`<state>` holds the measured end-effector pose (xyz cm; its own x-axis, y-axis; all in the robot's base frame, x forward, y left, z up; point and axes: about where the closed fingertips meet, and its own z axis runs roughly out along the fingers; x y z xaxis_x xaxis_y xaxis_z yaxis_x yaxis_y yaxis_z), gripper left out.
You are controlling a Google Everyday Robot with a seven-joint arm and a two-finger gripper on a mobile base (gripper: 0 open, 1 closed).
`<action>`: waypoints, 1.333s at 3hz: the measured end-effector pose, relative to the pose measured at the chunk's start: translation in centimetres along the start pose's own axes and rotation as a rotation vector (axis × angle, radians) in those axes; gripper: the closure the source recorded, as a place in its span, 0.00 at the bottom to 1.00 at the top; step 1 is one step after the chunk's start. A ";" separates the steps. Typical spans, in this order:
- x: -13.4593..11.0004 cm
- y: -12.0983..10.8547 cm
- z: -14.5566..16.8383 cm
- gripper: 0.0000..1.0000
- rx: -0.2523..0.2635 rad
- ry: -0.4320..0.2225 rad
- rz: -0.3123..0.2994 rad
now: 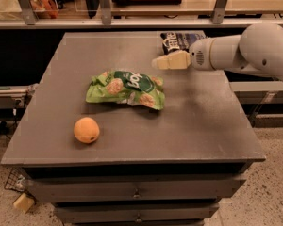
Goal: Move green rice chip bag near orange
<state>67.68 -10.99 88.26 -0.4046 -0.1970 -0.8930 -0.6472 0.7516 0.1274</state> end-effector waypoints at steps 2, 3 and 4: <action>4.5 -2.3 -1.5 0.00 -0.001 0.061 -0.003; 6.7 -2.7 -2.4 0.00 -0.024 0.097 0.008; 5.5 -2.1 -2.3 0.00 -0.033 0.095 -0.029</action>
Offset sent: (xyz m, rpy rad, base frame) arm 0.0204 0.1548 -0.0614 -0.0605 0.0866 0.3676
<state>65.35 -15.10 84.03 -0.4438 -0.2779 -0.8519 -0.6795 0.7242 0.1178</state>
